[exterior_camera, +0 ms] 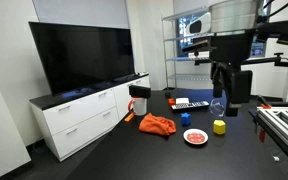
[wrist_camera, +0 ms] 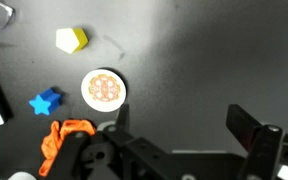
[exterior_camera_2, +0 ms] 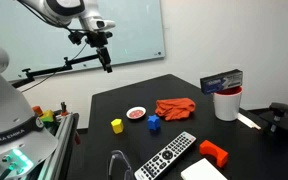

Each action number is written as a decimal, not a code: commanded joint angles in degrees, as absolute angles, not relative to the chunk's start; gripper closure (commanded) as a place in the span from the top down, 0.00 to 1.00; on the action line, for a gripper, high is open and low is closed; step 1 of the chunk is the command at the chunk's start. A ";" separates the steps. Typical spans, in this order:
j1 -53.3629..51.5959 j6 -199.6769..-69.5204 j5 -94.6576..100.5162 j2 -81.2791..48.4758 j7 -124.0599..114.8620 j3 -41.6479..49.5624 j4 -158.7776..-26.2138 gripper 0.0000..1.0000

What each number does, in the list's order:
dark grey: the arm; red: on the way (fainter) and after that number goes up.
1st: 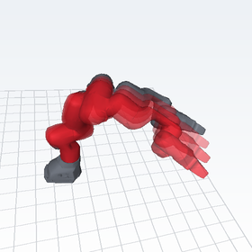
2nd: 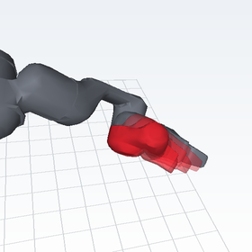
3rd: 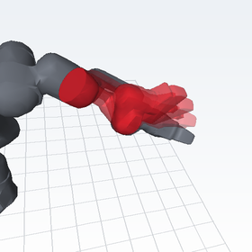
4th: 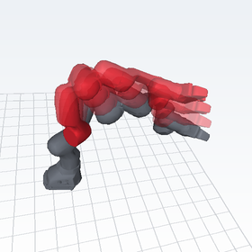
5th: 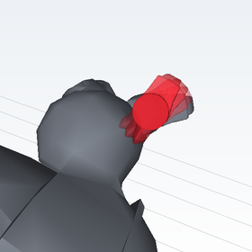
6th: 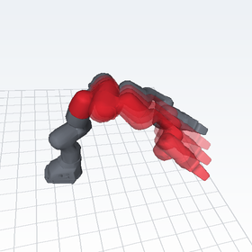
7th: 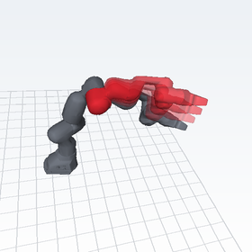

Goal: Move the orange cloth to the left and right

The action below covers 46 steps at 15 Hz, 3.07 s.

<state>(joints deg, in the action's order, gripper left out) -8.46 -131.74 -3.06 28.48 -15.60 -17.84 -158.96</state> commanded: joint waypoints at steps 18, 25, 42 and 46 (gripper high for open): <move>5.77 -137.27 3.17 6.04 -35.42 -8.95 -142.71 1.00; 3.14 -139.97 3.72 2.80 -34.97 -5.76 -142.73 1.00; -4.96 -155.05 6.22 -24.06 -42.28 8.98 -126.81 0.73; -7.45 -155.16 6.35 -25.82 -42.74 10.75 -126.37 0.54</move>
<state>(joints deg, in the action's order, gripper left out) -5.15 -155.24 6.25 -25.46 -41.57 8.62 -127.45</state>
